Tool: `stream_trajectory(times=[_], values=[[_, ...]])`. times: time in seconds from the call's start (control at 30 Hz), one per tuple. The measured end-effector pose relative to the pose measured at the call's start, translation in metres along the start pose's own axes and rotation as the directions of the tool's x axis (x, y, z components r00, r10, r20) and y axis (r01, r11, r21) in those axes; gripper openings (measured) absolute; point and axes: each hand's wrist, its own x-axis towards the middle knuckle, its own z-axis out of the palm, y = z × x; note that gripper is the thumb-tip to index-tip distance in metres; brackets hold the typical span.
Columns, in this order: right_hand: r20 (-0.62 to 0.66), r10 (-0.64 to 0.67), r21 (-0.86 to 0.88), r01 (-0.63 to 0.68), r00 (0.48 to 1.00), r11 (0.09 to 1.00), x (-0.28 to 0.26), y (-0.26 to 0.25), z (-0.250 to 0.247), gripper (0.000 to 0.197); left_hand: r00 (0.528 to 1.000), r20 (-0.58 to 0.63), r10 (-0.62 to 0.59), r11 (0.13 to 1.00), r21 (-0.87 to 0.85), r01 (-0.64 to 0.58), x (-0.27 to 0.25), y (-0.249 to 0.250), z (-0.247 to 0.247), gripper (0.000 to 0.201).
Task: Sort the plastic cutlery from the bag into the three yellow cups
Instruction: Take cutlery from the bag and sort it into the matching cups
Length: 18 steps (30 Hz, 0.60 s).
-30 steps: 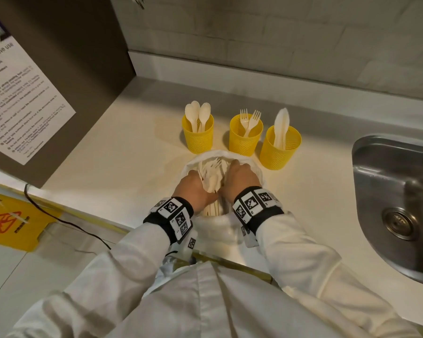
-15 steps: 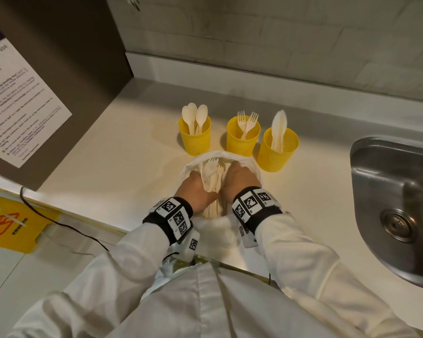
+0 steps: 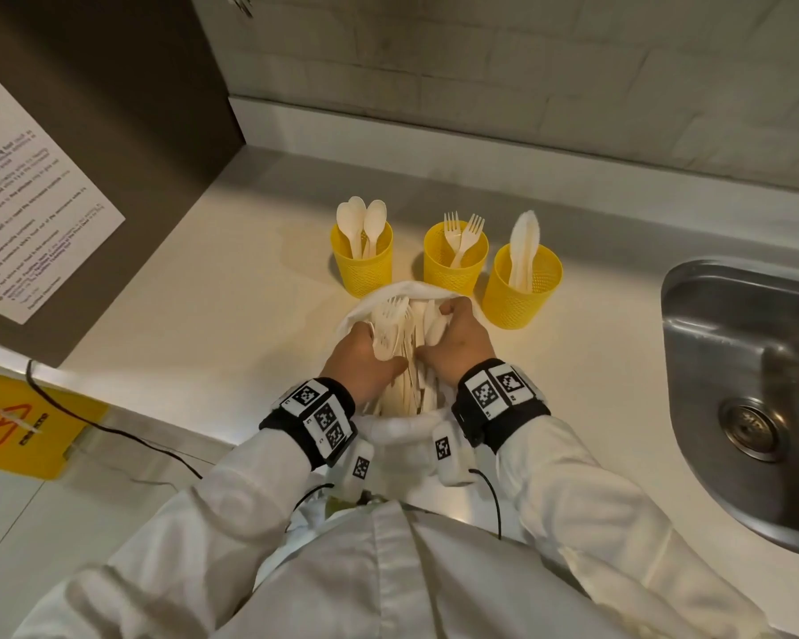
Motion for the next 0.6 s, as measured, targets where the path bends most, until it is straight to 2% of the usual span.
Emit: stream_trajectory(times=[0.13,0.2,0.3,0.4,0.5,0.6], values=[[0.058,0.018,0.142,-0.026,0.998,0.989,-0.004,0.003,0.000,0.064,0.995,0.068,0.070,0.988,-0.140,-0.060,-0.003,0.004,-0.009,0.007],[0.084,0.065,0.184,-0.080,0.994,0.980,-0.005,0.002,0.000,0.062,0.987,0.135,0.092,0.982,-0.177,-0.067,-0.003,0.007,-0.012,0.007],[0.186,0.072,0.296,-0.126,0.980,0.947,-0.005,-0.009,0.008,0.043,0.976,0.193,0.103,0.970,-0.237,-0.055,-0.001,0.010,-0.012,0.023],[0.213,0.116,0.508,-0.212,0.970,0.835,-0.006,-0.018,0.020,0.047,0.981,0.163,0.104,0.962,-0.267,-0.058,0.000,0.009,-0.004,0.055],[0.187,0.178,0.611,-0.256,0.966,0.749,-0.008,-0.026,0.022,0.024,0.983,0.099,0.157,0.941,-0.315,-0.119,-0.002,0.008,0.006,0.058],[0.193,0.168,0.625,-0.253,0.967,0.739,-0.007,-0.021,0.021,0.033,0.982,0.053,0.182,0.925,-0.347,-0.152,-0.002,0.006,0.010,0.063]])
